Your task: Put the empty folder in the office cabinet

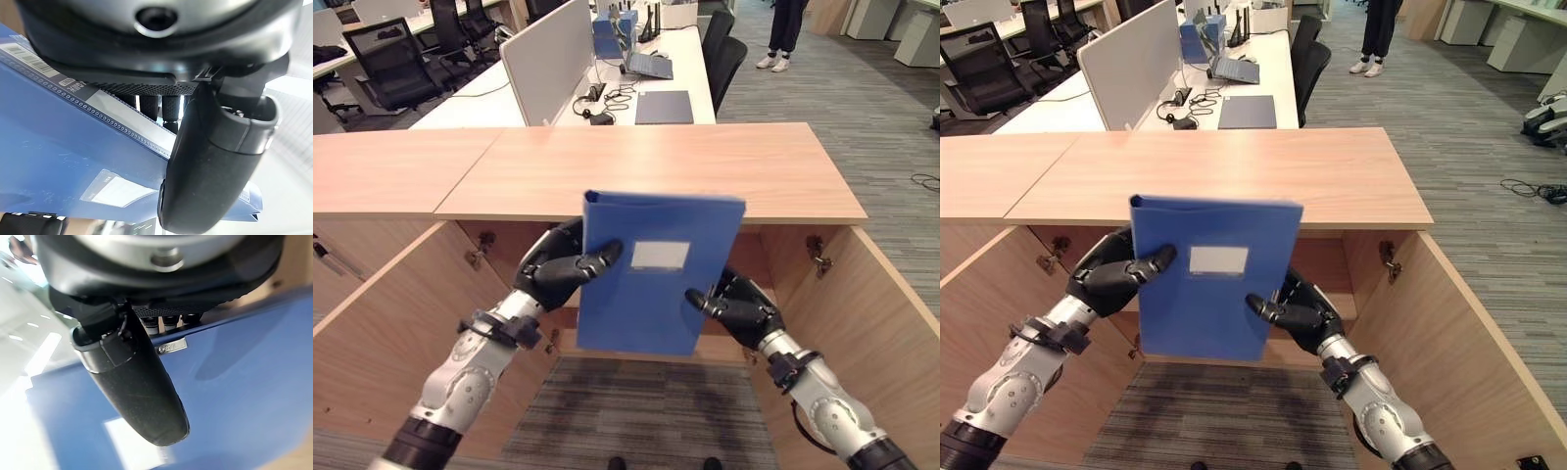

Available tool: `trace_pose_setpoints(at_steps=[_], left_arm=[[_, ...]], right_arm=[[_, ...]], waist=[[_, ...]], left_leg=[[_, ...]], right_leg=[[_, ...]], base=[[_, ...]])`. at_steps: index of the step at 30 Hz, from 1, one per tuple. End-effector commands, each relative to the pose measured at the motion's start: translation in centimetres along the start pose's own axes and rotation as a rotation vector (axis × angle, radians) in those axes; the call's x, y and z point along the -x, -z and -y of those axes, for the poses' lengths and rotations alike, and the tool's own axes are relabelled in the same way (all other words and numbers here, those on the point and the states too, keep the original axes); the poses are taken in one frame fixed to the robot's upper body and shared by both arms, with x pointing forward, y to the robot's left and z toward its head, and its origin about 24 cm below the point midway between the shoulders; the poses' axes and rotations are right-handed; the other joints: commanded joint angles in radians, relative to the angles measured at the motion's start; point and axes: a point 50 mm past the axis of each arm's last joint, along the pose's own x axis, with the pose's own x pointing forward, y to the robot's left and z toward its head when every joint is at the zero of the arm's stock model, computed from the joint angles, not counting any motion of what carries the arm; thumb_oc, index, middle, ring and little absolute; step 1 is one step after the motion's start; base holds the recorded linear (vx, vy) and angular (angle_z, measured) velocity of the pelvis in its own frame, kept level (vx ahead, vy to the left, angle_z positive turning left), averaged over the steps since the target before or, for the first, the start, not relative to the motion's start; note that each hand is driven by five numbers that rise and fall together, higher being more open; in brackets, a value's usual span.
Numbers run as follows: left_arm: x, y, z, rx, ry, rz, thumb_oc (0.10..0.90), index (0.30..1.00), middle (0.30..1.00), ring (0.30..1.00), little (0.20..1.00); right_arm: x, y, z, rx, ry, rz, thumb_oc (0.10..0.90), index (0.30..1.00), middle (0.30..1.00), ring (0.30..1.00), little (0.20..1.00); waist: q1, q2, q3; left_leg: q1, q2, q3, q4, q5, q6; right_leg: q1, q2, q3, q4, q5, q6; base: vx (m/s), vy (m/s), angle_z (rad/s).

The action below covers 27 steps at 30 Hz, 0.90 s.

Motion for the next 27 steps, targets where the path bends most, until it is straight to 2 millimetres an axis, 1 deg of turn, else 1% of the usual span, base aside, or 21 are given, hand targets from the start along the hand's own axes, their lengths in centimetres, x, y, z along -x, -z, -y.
trace_pose_setpoints(at_steps=[1,4,8,14,16,24,25,26,27], left_arm=[[-4.1,-2.2,10.9,0.089,0.672,0.139,0.400,0.300,0.300,0.300,0.300],[-3.9,-2.2,10.8,0.069,0.685,0.108,0.400,0.300,0.300,0.300,0.300],[-3.9,-2.3,10.7,0.063,0.686,0.108,0.400,0.300,0.300,0.300,0.300],[-4.0,-2.2,10.7,0.087,0.666,0.136,0.400,0.300,0.300,0.300,0.300],[-4.1,-2.1,10.6,0.116,0.644,0.161,0.400,0.300,0.300,0.300,0.300],[-4.3,-2.0,10.5,0.153,0.608,0.200,0.400,0.300,0.300,0.300,0.300],[-4.3,-2.0,10.5,0.164,0.598,0.217,0.400,0.300,0.300,0.300,0.300],[-4.3,-2.0,10.4,0.168,0.588,0.225,0.400,0.300,0.300,0.300,0.300],[-4.3,-2.0,10.4,0.168,0.588,0.225,0.400,0.300,0.300,0.300,0.300]], right_arm=[[-5.2,-3.5,-13.1,0.017,-0.724,0.149,0.800,0.900,0.900,0.900,0.900],[-5.0,-3.4,-12.4,0.034,-0.702,0.133,0.800,0.900,0.900,0.900,0.900],[-5.0,-3.3,-12.2,0.024,-0.692,0.134,0.800,0.900,0.900,0.900,0.900],[-5.3,-3.5,-12.6,0.006,-0.693,0.164,0.800,0.900,0.900,0.900,0.900],[-5.5,-3.7,-13.0,-0.004,-0.698,0.193,0.800,0.900,0.900,0.900,0.900],[-5.8,-4.3,-13.5,-0.027,-0.694,0.249,0.800,0.900,0.900,0.900,0.900],[-5.9,-4.4,-13.7,-0.042,-0.694,0.267,0.662,0.693,0.693,0.693,0.693],[-5.9,-4.5,-13.8,-0.049,-0.695,0.274,0.472,0.408,0.408,0.408,0.408],[-5.9,-4.5,-13.8,-0.049,-0.695,0.273,0.400,0.300,0.300,0.300,0.300]], waist=[[-0.010,-0.033,-0.036],[-0.010,-0.033,-0.036],[-0.009,-0.034,-0.037],[-0.008,-0.034,-0.037],[-0.006,-0.034,-0.038],[-0.005,-0.035,-0.039],[-0.003,-0.035,-0.038],[-0.002,-0.035,-0.038],[-0.002,-0.035,-0.038]], left_leg=[[0.091,-0.033,0.040,-0.001,-0.134,-0.013],[0.091,-0.033,0.039,-0.001,-0.133,-0.013],[0.091,-0.033,0.038,-0.001,-0.133,-0.013],[0.091,-0.034,0.037,-0.001,-0.133,-0.012],[0.091,-0.033,0.036,-0.001,-0.133,-0.012],[0.092,-0.032,0.038,-0.001,-0.134,-0.012],[0.091,-0.032,0.040,-0.001,-0.133,-0.011],[0.090,-0.033,0.042,-0.001,-0.134,-0.011],[0.090,-0.033,0.042,-0.001,-0.134,-0.011]], right_leg=[[0.014,-0.026,0.117,0.079,-0.165,0.056],[0.014,-0.026,0.114,0.080,-0.165,0.058],[0.015,-0.026,0.112,0.080,-0.166,0.058],[0.015,-0.026,0.114,0.079,-0.166,0.058],[0.017,-0.025,0.113,0.078,-0.166,0.056],[0.018,-0.023,0.115,0.073,-0.164,0.053],[0.018,-0.023,0.114,0.069,-0.161,0.052],[0.017,-0.022,0.113,0.066,-0.160,0.052],[0.017,-0.022,0.113,0.066,-0.160,0.052]], base=[[0.00,0.000,0.00],[0.00,0.000,0.00],[0.00,0.000,0.00],[0.00,0.000,0.00],[0.00,0.000,0.00],[0.00,0.000,0.00],[0.00,0.000,0.00],[0.00,0.000,0.00],[0.00,0.000,0.00]])
